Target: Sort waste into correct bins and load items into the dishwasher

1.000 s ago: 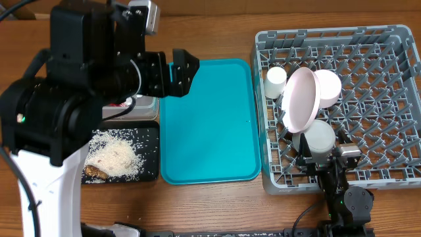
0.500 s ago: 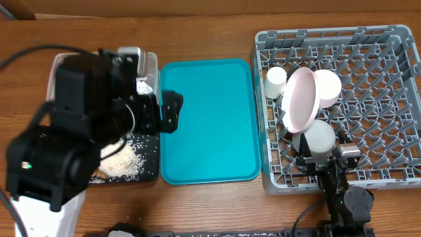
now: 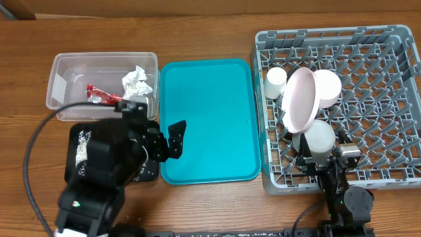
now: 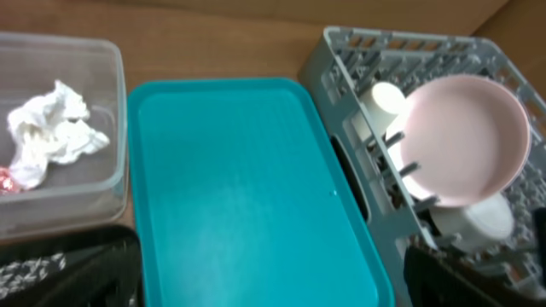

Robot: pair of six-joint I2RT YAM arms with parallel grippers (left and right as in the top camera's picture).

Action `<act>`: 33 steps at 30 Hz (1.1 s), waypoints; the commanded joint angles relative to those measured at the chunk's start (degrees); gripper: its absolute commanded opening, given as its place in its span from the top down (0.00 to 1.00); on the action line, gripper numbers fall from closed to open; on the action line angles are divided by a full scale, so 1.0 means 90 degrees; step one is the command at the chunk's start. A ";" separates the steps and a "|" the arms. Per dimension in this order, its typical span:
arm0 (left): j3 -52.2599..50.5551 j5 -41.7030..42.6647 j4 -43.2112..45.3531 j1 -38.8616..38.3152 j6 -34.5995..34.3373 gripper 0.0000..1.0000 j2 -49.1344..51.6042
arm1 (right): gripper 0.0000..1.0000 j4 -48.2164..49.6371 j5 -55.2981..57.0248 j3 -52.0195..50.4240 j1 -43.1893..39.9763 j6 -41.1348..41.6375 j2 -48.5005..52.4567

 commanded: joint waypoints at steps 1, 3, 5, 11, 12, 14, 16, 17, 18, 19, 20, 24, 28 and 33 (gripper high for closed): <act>-0.1158 -0.0063 0.0959 -0.0010 -0.0036 0.00 -0.0491 | 0.00 0.0049 -0.0039 -0.0066 0.0041 -0.0022 -0.0063; -0.1797 -0.0063 0.1664 -0.0010 -0.0036 0.00 -0.0741 | 0.00 0.0049 -0.0039 -0.0066 0.0041 -0.0019 -0.0063; -0.2378 -0.0063 0.2312 -0.0010 -0.0036 0.00 -0.0971 | 0.00 0.0049 -0.0039 -0.0066 0.0041 -0.0019 -0.0063; -0.3806 -0.0104 0.3881 -0.0010 -0.0034 0.00 -0.1603 | 0.00 0.0049 -0.0039 -0.0066 0.0041 -0.0022 -0.0063; -0.4002 -0.0155 0.4085 -0.0005 -0.0036 0.00 -0.1702 | 0.00 0.0049 -0.0039 -0.0066 0.0041 -0.0022 -0.0063; -0.4391 -0.0233 0.4469 0.0036 -0.0036 0.00 -0.1921 | 0.00 0.0049 -0.0039 -0.0066 0.0041 -0.0019 -0.0063; -0.4673 -0.0231 0.4694 0.0126 -0.0039 0.00 -0.2127 | 0.00 0.0049 -0.0039 -0.0066 0.0041 -0.0019 -0.0063; -0.4794 -0.0228 0.4787 0.0187 -0.0041 0.00 -0.2237 | 0.00 0.0049 -0.0039 -0.0066 0.0041 -0.0019 -0.0063; -0.4901 -0.0226 0.4860 0.0248 -0.0053 0.00 -0.2346 | 0.00 0.0049 -0.0039 -0.0066 0.0041 -0.0019 -0.0063; -0.5008 -0.0219 0.4901 0.0325 -0.0068 0.00 -0.2475 | 0.00 0.0049 -0.0039 -0.0066 0.0041 -0.0022 -0.0063; -0.5088 -0.0199 0.4908 0.0396 -0.0090 0.00 -0.2586 | 0.00 0.0049 -0.0039 -0.0066 0.0041 -0.0019 -0.0063; -0.5355 -0.0177 0.4906 0.0712 -0.0204 0.00 -0.2992 | 0.00 0.0049 -0.0039 -0.0066 0.0041 -0.0022 -0.0063; -0.5459 -0.0151 0.4804 0.1022 -0.0202 0.00 -0.3247 | 0.00 0.0049 -0.0039 -0.0066 0.0041 -0.0022 -0.0063; -0.5467 -0.0155 0.4357 0.1375 -0.0197 0.00 -0.3548 | 0.00 0.0049 -0.0039 -0.0066 0.0041 -0.0019 -0.0063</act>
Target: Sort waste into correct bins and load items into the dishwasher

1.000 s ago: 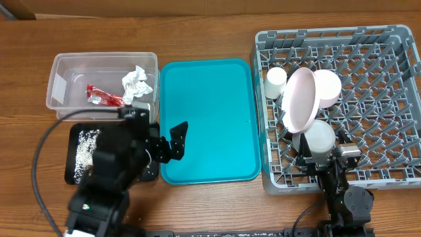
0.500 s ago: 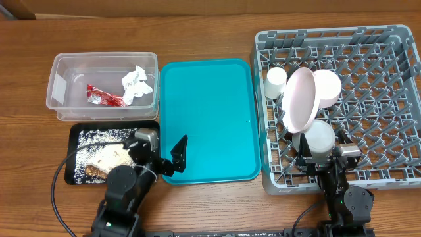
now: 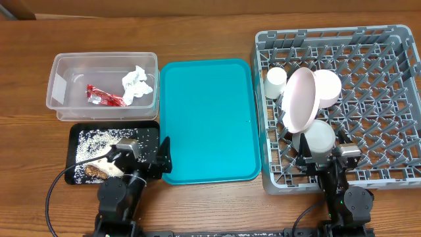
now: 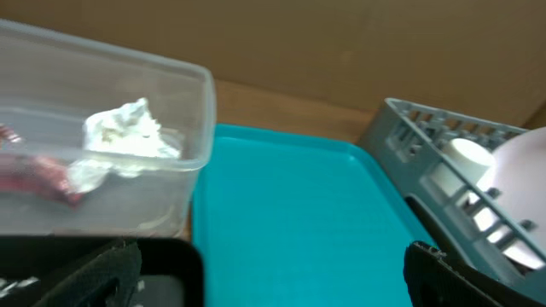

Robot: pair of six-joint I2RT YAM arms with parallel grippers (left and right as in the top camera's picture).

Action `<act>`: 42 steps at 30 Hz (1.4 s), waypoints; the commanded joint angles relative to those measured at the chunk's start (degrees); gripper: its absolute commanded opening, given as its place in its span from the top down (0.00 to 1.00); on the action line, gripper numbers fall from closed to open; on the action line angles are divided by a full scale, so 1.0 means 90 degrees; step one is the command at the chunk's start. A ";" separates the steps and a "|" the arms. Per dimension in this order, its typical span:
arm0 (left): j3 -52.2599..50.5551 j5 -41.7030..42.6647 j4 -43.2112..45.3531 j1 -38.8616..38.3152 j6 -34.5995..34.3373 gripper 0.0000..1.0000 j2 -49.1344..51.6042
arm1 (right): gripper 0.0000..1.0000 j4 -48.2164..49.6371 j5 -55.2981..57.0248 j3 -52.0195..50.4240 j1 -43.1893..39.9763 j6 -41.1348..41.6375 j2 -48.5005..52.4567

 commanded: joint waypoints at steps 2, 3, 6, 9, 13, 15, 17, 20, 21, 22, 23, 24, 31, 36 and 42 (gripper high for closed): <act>-0.0046 -0.0046 -0.0328 0.0262 -0.0056 0.00 -0.0330 | 0.00 0.0049 -0.0041 -0.0066 0.0041 -0.0024 -0.0063; -0.0046 -0.0051 -0.0418 0.0316 -0.0019 0.00 -0.0393 | 0.00 0.0049 -0.0041 -0.0066 0.0041 -0.0024 -0.0063; -0.0046 -0.0070 -0.0624 0.0437 0.0119 0.00 -0.0539 | 0.00 0.0049 -0.0041 -0.0066 0.0041 -0.0027 -0.0063; -0.0056 -0.0073 -0.0896 0.0469 0.0471 0.00 -0.0753 | 0.00 0.0049 -0.0041 -0.0066 0.0041 -0.0024 -0.0063; -0.0253 -0.0073 -0.0971 0.0469 0.0891 0.00 -0.1127 | 0.00 0.0049 -0.0041 -0.0066 0.0041 -0.0024 -0.0063; -0.0308 -0.0112 -0.0828 0.0469 0.1183 0.00 -0.1314 | 0.00 0.0049 -0.0041 -0.0066 0.0041 -0.0024 -0.0063; -0.0325 -0.0117 -0.0806 0.0469 0.1518 0.00 -0.1455 | 0.00 0.0049 -0.0041 -0.0066 0.0041 -0.0027 -0.0063; -0.0325 -0.0146 -0.0809 0.0469 0.2319 0.00 -0.1566 | 0.00 0.0049 -0.0041 -0.0066 0.0041 -0.0024 -0.0063; -0.0325 -0.0194 -0.0811 0.0469 0.2620 0.00 -0.1583 | 0.00 0.0049 -0.0041 -0.0066 0.0041 -0.0027 -0.0063; -0.0328 -0.0289 -0.0821 0.0469 0.2866 0.00 -0.1600 | 0.00 0.0049 -0.0041 -0.0066 0.0041 -0.0024 -0.0063; -0.0330 -0.0440 -0.0831 0.0466 0.3055 0.00 -0.1613 | 0.00 0.0049 -0.0041 -0.0066 0.0041 -0.0024 -0.0063; -0.0335 -0.0646 -0.0835 0.0466 0.3147 0.00 -0.1620 | 0.00 0.0049 -0.0041 -0.0066 0.0041 -0.0024 -0.0063; -0.0342 -0.1285 -0.0801 0.0291 0.3150 0.00 -0.1732 | 0.00 0.0049 -0.0041 -0.0066 0.0041 -0.0027 -0.0063; -0.0347 -0.1523 -0.0780 -0.0097 0.3130 0.00 -0.1732 | 0.00 0.0049 -0.0039 -0.0066 0.0041 -0.0027 -0.0063; -0.0350 -0.1744 -0.0741 -0.0379 0.3055 0.00 -0.1732 | 0.00 0.0049 -0.0041 -0.0066 0.0041 -0.0024 -0.0063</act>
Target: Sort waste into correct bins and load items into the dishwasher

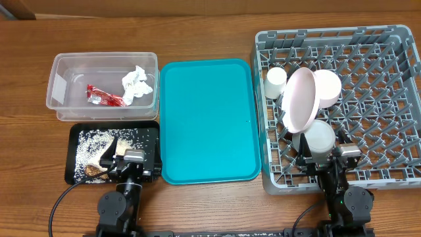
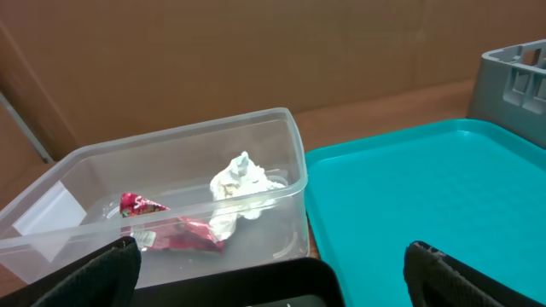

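The clear bin (image 1: 66, 82) holds a crumpled white tissue (image 1: 135, 84) and a red wrapper (image 1: 104, 97); the left wrist view shows the same bin (image 2: 281, 183), tissue (image 2: 239, 183) and wrapper (image 2: 171, 230). A black tray (image 1: 148, 135) carries scattered rice and a brown scrap (image 1: 94, 171). The teal tray (image 1: 207, 118) is bare. The grey dish rack (image 1: 368, 99) holds a pink plate (image 1: 299, 99) and white cups. My left gripper (image 1: 133, 163) sits low at the black tray's front edge, open and empty (image 2: 273, 277). My right gripper (image 1: 327, 157) rests at the rack's front edge.
Brown wooden table (image 1: 210, 29) all round. A cardboard wall (image 2: 256, 60) stands behind the bin in the left wrist view. The left arm's cable (image 1: 62, 197) loops off the table's front edge.
My left arm has drawn back and sunk lower at the table's front. Its camera now looks level at the clear bin and the teal tray. The right arm has not moved.
First my left arm stood over the black tray, its open empty gripper at the teal tray's left edge. Then it was back near the table's front edge, uncovering the black tray. Now it sits folded low there, still open and empty.
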Robot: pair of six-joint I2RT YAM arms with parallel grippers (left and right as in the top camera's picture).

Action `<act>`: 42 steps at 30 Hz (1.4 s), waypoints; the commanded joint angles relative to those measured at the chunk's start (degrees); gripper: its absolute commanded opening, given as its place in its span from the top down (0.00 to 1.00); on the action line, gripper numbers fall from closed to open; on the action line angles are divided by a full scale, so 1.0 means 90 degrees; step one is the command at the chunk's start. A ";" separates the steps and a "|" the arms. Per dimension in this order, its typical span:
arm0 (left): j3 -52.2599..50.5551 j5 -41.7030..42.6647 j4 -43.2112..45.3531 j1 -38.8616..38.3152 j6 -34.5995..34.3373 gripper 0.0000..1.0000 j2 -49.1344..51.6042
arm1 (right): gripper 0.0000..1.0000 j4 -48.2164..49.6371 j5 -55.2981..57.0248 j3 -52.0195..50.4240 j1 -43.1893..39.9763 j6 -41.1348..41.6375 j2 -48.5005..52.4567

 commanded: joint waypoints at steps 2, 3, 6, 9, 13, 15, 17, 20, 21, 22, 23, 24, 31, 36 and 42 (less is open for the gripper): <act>-0.0083 -0.0192 0.0061 -0.0109 0.0068 0.00 -0.0085 | 0.00 0.0046 -0.0039 -0.0066 0.0041 -0.0024 -0.0063; -0.0083 -0.0163 0.0061 -0.0117 0.0063 0.00 -0.0085 | 0.00 0.0046 -0.0039 -0.0066 0.0041 -0.0024 -0.0063; -0.0083 -0.0202 0.0066 -0.0117 -0.0041 0.00 -0.0085 | 0.00 0.0046 -0.0039 -0.0066 0.0041 -0.0024 -0.0063; -0.0083 -0.0486 0.0080 -0.0117 -0.0743 0.00 -0.0085 | 0.00 0.0046 -0.0039 -0.0066 0.0041 -0.0024 -0.0063; -0.0087 -0.0627 0.0095 -0.0109 -0.1149 0.00 -0.0085 | 0.00 0.0046 -0.0039 -0.0066 0.0041 -0.0024 -0.0063; -0.0087 -0.0673 0.0102 -0.0095 -0.1241 0.00 -0.0085 | 0.00 0.0046 -0.0039 -0.0066 0.0041 -0.0022 -0.0063; -0.0087 -0.0588 0.0102 -0.0058 -0.1246 0.00 -0.0085 | 0.00 0.0046 -0.0039 -0.0066 0.0041 -0.0024 -0.0063; -0.0087 -0.0515 0.0095 0.0158 -0.1603 0.00 -0.0085 | 0.00 0.0046 -0.0039 -0.0066 0.0041 -0.0022 -0.0063; -0.0087 -0.0423 0.0095 0.0287 -0.1734 0.00 -0.0085 | 0.00 0.0046 -0.0039 -0.0066 0.0041 -0.0022 -0.0063; -0.0087 -0.0323 0.0090 0.0393 -0.1770 0.00 -0.0085 | 0.00 0.0046 -0.0039 -0.0066 0.0041 -0.0022 -0.0063; -0.0087 -0.0226 0.0080 0.0476 -0.1773 0.00 -0.0085 | 0.00 0.0046 -0.0039 -0.0066 0.0041 -0.0024 -0.0063; -0.0087 -0.0192 0.0070 0.0532 -0.1795 0.00 -0.0085 | 0.00 0.0046 -0.0039 -0.0066 0.0041 -0.0022 -0.0063; -0.0087 -0.0194 0.0070 0.0554 -0.1790 0.00 -0.0083 | 0.00 0.0046 -0.0039 -0.0066 0.0041 -0.0024 -0.0063; -0.0087 -0.0197 0.0073 0.0556 -0.1790 0.00 -0.0080 | 0.00 0.0046 -0.0039 -0.0066 0.0041 -0.0022 -0.0063; -0.0087 -0.0197 0.0073 0.0556 -0.1790 0.00 -0.0078 | 0.00 0.0046 -0.0039 -0.0066 0.0041 -0.0024 -0.0063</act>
